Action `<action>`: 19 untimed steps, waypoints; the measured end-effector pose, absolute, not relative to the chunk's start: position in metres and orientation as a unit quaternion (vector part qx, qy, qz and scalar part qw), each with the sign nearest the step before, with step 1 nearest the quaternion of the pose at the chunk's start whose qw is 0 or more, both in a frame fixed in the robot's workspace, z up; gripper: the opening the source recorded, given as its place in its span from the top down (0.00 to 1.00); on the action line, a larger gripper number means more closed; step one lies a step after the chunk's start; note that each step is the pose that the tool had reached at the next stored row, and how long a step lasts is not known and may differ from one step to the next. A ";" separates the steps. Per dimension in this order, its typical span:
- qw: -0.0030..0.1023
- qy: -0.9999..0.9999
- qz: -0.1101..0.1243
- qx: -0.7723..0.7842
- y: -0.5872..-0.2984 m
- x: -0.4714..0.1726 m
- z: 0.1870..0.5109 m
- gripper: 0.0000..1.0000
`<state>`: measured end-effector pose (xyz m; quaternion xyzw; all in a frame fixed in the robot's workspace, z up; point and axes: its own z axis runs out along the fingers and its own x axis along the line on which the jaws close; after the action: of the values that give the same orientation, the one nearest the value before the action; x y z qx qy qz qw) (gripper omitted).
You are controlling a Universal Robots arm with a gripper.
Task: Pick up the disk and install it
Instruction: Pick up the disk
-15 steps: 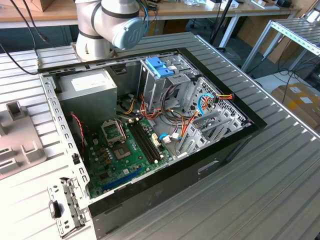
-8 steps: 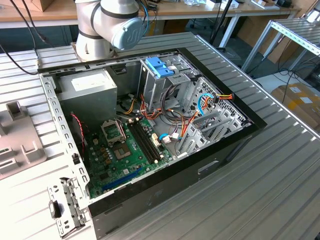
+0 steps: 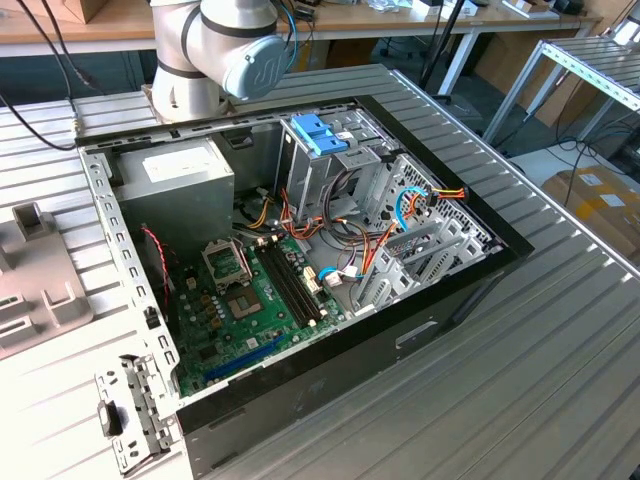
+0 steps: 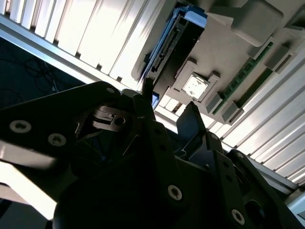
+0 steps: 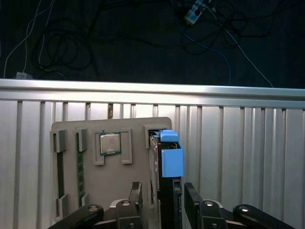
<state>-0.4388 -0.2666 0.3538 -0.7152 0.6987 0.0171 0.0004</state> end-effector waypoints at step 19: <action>0.001 0.699 0.017 -0.715 -0.258 -0.447 0.341 0.52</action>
<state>-0.4471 -0.2582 0.3406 -0.7153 0.6987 0.0171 0.0006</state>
